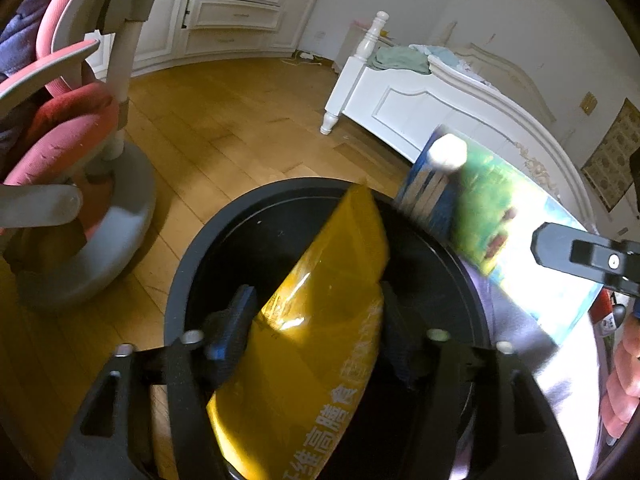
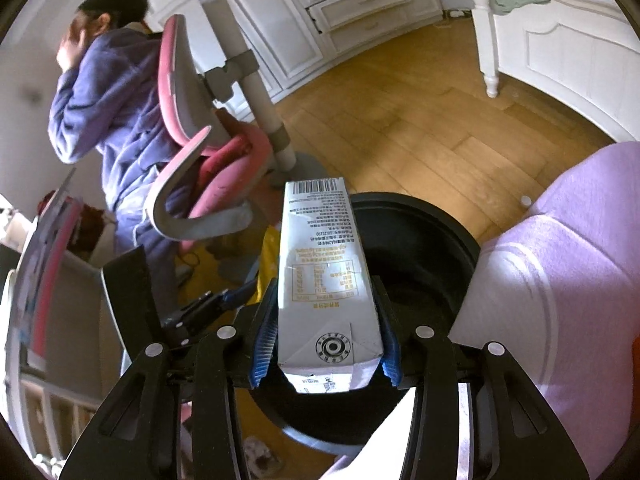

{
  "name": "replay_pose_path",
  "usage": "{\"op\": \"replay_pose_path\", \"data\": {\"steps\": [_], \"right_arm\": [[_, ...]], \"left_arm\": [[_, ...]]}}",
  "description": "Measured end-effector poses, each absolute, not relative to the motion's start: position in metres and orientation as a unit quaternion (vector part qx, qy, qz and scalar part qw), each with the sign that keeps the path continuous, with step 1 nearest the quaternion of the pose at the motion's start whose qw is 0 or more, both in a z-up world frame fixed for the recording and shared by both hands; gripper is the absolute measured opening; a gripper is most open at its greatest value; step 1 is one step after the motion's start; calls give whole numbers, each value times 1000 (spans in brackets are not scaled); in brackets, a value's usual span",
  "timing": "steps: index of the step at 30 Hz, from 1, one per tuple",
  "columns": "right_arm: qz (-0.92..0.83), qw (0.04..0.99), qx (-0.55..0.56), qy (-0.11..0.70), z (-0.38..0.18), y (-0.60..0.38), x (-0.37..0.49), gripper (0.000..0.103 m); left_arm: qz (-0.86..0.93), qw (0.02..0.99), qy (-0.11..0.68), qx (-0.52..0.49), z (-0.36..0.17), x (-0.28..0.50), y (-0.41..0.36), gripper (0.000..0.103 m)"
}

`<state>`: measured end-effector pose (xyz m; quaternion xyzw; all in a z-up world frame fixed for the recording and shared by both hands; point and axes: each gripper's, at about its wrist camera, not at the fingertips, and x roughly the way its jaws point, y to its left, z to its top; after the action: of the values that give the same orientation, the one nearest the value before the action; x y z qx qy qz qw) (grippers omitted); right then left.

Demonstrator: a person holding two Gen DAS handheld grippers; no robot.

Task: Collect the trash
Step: 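Carry both items over the black bin and open both tools to drop them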

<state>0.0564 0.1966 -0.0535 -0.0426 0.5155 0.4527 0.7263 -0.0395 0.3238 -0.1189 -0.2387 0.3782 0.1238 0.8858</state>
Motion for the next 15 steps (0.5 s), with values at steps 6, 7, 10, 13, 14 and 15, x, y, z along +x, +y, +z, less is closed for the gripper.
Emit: {"op": "replay_pose_path", "data": {"steps": [6, 7, 10, 13, 14, 15], "right_arm": [[457, 733, -12, 504, -49, 185, 57, 75], [459, 733, 2, 502, -47, 178, 57, 75], [465, 737, 30, 490, -39, 157, 54, 75], [466, 745, 48, 474, -31, 132, 45, 75], [466, 749, 54, 468, -27, 119, 43, 75], [465, 753, 58, 462, -25, 108, 41, 75]], "left_arm": [[147, 890, 358, -241, -107, -56, 325, 92], [148, 890, 355, -246, -105, -59, 326, 92], [147, 888, 348, -261, -99, -67, 321, 92], [138, 890, 342, -268, -89, -71, 308, 92], [133, 892, 340, -266, -84, -71, 302, 93], [128, 894, 339, -262, -81, -70, 296, 93]]}}
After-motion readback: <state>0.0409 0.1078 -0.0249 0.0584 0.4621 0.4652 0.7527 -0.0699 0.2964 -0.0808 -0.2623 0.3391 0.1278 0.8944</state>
